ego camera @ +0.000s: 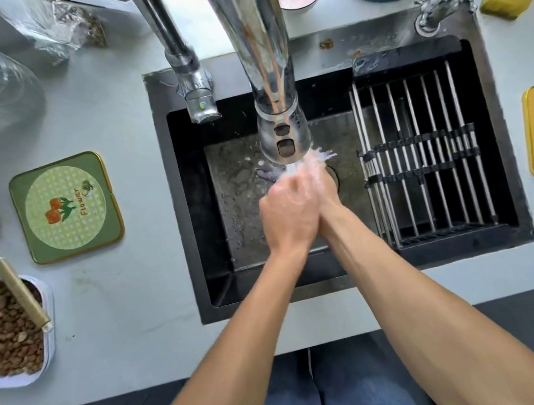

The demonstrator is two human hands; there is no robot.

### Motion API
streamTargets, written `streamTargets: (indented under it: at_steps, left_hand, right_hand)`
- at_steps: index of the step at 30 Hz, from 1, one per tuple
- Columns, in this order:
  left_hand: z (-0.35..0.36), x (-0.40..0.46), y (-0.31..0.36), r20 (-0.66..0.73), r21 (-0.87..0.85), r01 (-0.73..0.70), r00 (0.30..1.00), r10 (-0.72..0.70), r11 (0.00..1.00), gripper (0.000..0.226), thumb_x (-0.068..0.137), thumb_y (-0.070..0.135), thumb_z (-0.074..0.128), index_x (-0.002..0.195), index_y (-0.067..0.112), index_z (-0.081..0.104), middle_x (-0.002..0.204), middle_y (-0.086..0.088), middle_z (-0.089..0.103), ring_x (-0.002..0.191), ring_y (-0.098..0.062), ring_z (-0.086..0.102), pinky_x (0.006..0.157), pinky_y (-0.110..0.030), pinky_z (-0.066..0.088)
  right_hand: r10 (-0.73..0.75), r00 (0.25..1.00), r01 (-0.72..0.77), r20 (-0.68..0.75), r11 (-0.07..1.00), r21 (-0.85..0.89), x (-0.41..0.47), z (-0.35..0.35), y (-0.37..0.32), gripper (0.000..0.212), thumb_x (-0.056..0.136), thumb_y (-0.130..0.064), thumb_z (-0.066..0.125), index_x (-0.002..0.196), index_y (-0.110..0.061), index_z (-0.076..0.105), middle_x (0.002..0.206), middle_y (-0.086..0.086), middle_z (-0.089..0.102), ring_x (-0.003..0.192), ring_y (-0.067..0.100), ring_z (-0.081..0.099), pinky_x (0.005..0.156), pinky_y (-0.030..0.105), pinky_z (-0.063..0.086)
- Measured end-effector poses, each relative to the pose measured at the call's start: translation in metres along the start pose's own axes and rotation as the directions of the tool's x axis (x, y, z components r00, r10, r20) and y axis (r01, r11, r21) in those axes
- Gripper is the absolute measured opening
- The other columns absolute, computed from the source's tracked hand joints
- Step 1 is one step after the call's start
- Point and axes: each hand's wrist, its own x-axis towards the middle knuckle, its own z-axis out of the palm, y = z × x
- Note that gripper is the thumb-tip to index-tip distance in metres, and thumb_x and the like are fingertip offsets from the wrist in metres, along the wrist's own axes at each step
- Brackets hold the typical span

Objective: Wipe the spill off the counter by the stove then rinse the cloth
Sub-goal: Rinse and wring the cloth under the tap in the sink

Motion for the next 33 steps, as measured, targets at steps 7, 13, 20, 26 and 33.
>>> streamTargets:
  at_steps: [7, 13, 20, 26, 33]
  left_hand:
    - [-0.022, 0.04, -0.011, -0.024, 0.061, 0.114, 0.993, -0.113, 0.992, 0.04, 0.101, 0.032, 0.057, 0.066, 0.013, 0.065, 0.063, 0.0, 0.062, 0.076, -0.036, 0.07, 0.062, -0.036, 0.042]
    - [-0.028, 0.024, -0.021, 0.052, -0.066, 0.112, 0.993, -0.108, 0.992, 0.051, 0.106, 0.04, 0.055, 0.069, 0.005, 0.05, 0.058, 0.006, 0.049, 0.055, -0.007, 0.046, 0.055, -0.028, 0.034]
    - [-0.034, -0.005, -0.009, 0.305, 0.069, -0.148, 0.945, 0.12, 0.987, 0.031, 0.108, 0.037, 0.053, 0.095, 0.017, 0.072, 0.091, -0.002, 0.075, 0.084, -0.02, 0.069, 0.081, -0.043, 0.057]
    - [-0.082, -0.001, -0.01, 0.063, -0.004, -0.154, 0.986, 0.154, 0.988, 0.01, 0.1, 0.031, 0.068, 0.102, 0.03, 0.078, 0.093, 0.02, 0.076, 0.09, 0.006, 0.07, 0.081, -0.015, 0.057]
    - [-0.133, 0.06, 0.011, -0.178, 0.176, -0.273, 0.936, 0.303, 0.946, 0.039, 0.1, 0.031, 0.073, 0.136, 0.019, 0.065, 0.131, -0.002, 0.069, 0.118, -0.015, 0.066, 0.102, -0.024, 0.053]
  right_hand:
    - [0.012, 0.999, -0.002, 0.047, 0.974, -0.225, -0.016, 0.007, 0.02, 0.046, 0.11, -0.04, 0.046, 0.098, -0.006, 0.074, 0.096, 0.011, 0.074, 0.093, 0.029, 0.068, 0.081, 0.045, 0.053]
    - [0.004, 0.995, -0.008, 0.096, 0.999, 0.042, -0.006, -0.008, 0.011, 0.052, 0.114, -0.037, 0.037, 0.128, 0.003, 0.068, 0.119, 0.019, 0.076, 0.104, 0.024, 0.075, 0.093, 0.035, 0.06]
    - [0.089, 0.976, -0.104, 0.198, 0.992, 0.069, -0.002, -0.017, 0.013, 0.043, 0.104, -0.041, 0.056, 0.074, -0.017, 0.076, 0.081, 0.005, 0.073, 0.079, 0.017, 0.071, 0.077, 0.031, 0.057]
    - [0.063, 0.989, -0.074, 0.137, 0.994, 0.077, -0.001, -0.018, 0.018, 0.021, 0.101, -0.02, 0.062, 0.083, -0.01, 0.065, 0.079, 0.007, 0.067, 0.076, 0.02, 0.066, 0.08, 0.034, 0.057]
    - [0.032, 0.993, -0.041, 0.111, 0.996, 0.08, -0.004, -0.02, 0.012, 0.013, 0.101, -0.015, 0.062, 0.091, -0.007, 0.062, 0.084, 0.01, 0.063, 0.073, 0.019, 0.063, 0.081, 0.03, 0.054]
